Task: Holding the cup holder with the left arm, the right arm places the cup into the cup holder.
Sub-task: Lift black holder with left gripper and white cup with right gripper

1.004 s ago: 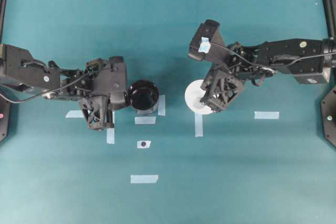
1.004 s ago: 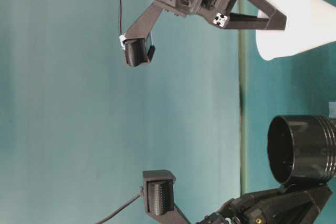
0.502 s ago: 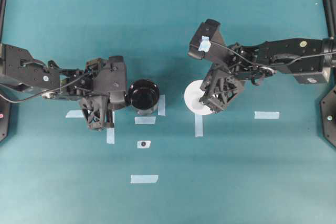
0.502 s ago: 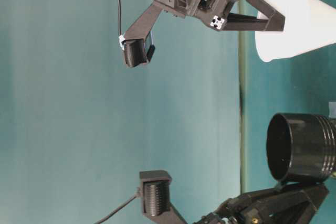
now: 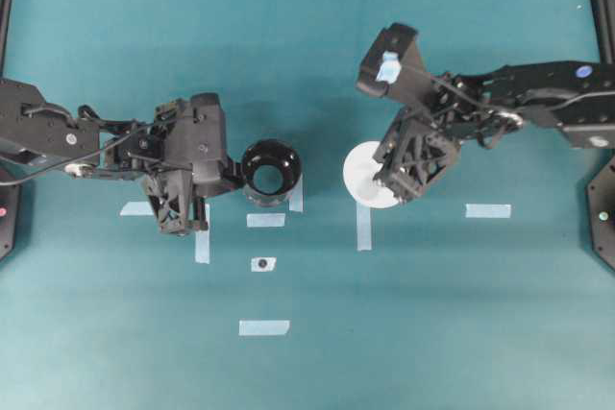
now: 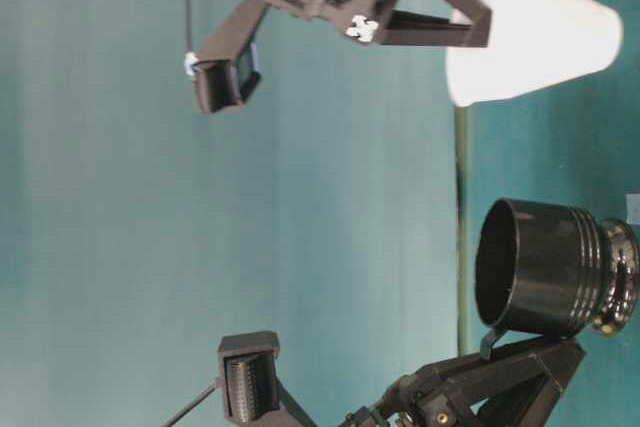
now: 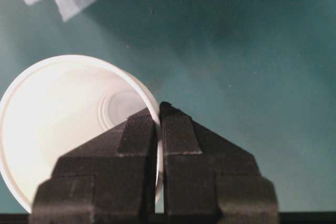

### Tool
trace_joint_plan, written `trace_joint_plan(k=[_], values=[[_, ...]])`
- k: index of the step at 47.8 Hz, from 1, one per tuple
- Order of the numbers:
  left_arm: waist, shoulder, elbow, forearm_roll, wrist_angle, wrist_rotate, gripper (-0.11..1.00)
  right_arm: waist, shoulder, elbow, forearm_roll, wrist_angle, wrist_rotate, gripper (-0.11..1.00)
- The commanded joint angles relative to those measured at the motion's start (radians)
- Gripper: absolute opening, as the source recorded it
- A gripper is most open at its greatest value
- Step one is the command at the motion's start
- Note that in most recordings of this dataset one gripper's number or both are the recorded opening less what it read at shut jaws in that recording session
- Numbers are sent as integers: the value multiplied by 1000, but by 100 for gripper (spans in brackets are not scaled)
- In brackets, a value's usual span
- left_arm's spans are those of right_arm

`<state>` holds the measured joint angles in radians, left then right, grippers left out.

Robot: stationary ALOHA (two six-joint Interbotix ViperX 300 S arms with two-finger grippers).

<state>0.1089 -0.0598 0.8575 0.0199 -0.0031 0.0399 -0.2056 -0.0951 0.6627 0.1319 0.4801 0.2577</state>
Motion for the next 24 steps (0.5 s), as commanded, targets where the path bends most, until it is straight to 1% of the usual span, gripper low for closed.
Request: trace_joint_plan(k=[1, 13, 24], values=[[-5, -25, -21, 3, -23, 2, 25, -3, -43, -20, 2, 8, 15, 3], [-5, -29, -31, 3, -74, 2, 25, -11, -92, -26, 2, 58, 15, 3], [-5, -29, -54, 3, -78, 6, 25, -12, -150, -20, 2, 95, 15, 3]])
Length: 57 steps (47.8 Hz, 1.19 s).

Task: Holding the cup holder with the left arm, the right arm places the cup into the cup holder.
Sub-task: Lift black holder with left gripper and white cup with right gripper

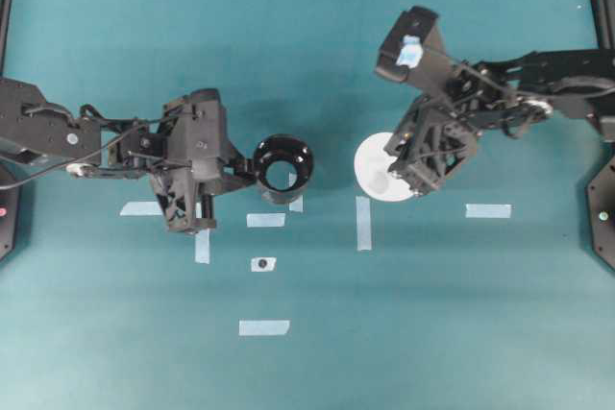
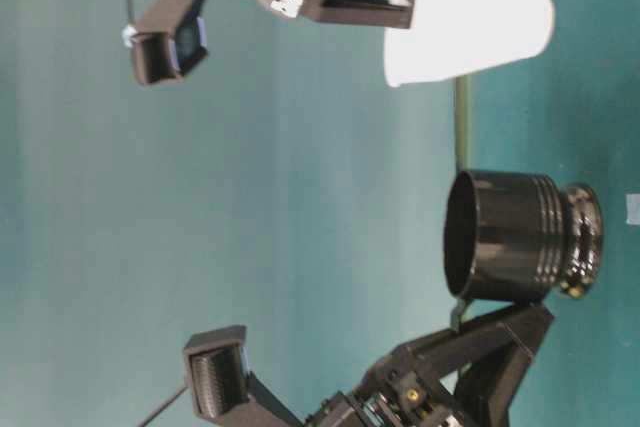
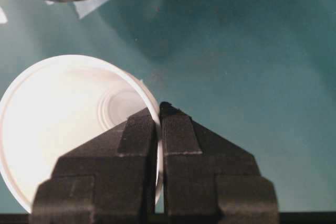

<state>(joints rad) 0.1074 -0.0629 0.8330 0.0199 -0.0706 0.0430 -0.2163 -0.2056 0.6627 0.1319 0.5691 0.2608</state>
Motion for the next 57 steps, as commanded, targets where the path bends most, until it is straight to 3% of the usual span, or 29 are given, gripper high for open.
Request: trace_joint_plan(k=[1, 31, 57], values=[[-3, -26, -34, 3, -12, 3, 25, -2, -44, -20, 2, 9, 12, 3], [-20, -21, -57, 3, -43, 5, 25, -3, -121, -35, 2, 95, 14, 3], [-21, 5, -77, 3, -43, 5, 25, -9, -163, -216, 6, 236, 14, 3]])
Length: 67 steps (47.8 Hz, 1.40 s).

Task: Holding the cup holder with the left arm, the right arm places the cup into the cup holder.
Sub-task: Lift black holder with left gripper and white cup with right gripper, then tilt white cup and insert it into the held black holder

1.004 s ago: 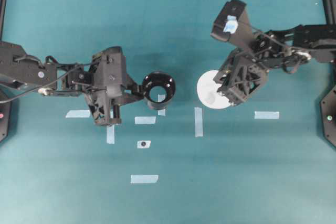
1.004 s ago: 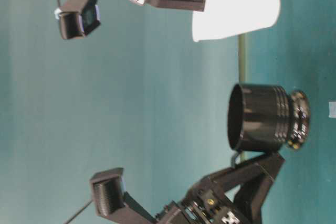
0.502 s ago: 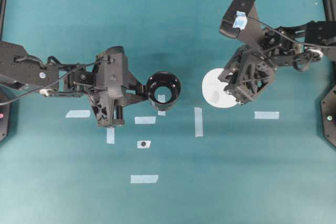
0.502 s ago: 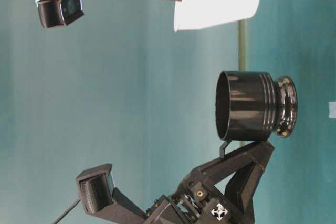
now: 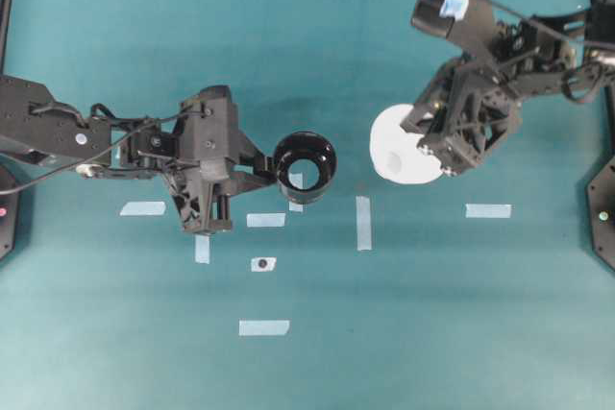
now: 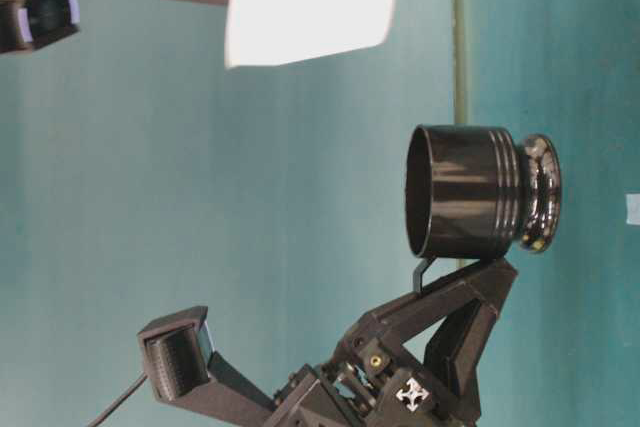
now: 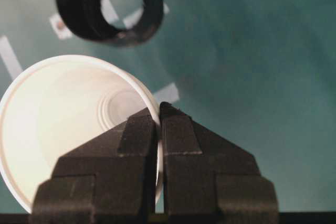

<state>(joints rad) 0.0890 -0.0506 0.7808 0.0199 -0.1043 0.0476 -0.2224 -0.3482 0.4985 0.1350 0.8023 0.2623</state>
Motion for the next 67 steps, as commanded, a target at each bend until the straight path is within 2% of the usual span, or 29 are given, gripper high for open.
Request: trace_joint_plan(k=[1, 14, 43, 53, 67], values=[[-5, -6, -26, 3, -11, 0, 25, -3, -20, -57, 3, 5, 14, 3], [-5, 14, -41, 3, -15, 0, 25, -6, -23, -140, 2, 63, 17, 3], [-5, 55, -92, 3, -21, 2, 25, 3, 29, -230, 2, 63, 17, 3], [-5, 58, -98, 3, -21, 2, 25, 5, 80, -239, 0, 61, 15, 3], [-5, 58, -109, 3, -21, 2, 25, 9, 138, -230, 2, -3, 14, 3]])
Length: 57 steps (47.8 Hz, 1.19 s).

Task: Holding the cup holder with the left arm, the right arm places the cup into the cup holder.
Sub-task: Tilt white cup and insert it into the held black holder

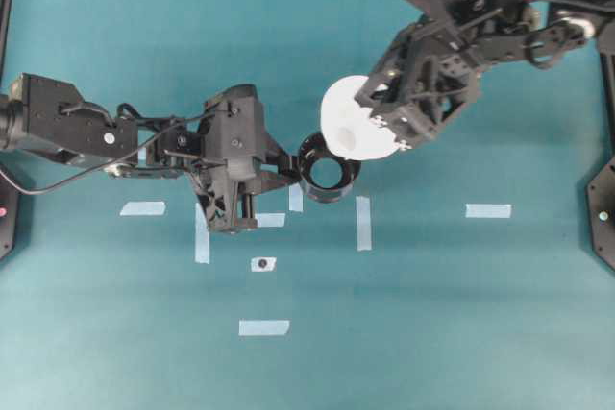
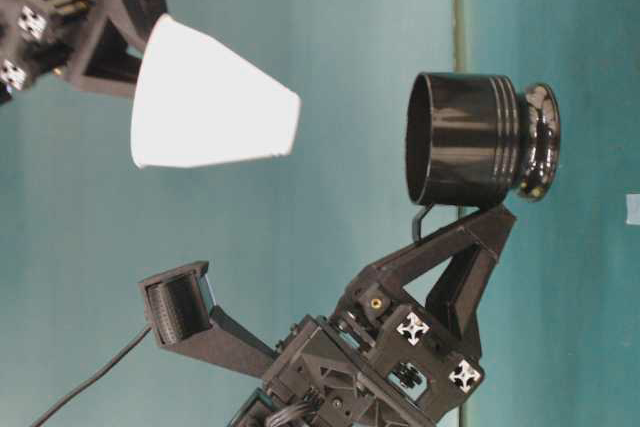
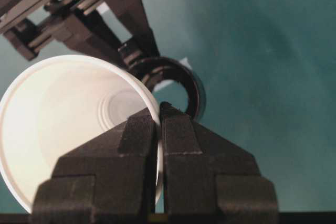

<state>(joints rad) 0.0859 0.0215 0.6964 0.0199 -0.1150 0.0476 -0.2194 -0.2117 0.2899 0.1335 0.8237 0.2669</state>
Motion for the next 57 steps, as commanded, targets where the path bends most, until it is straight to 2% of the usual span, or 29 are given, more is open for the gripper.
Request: trace_joint_plan(k=[1, 27, 57], values=[[-2, -14, -25, 3, -11, 2, 25, 6, 5, -20, 3, -28, 11, 3], [-6, -14, -26, 3, -11, 2, 25, 31, 117, 11, 3, -60, 9, 3], [-18, -14, -32, 3, -20, 2, 25, 31, 166, 60, -5, -124, 8, 3]])
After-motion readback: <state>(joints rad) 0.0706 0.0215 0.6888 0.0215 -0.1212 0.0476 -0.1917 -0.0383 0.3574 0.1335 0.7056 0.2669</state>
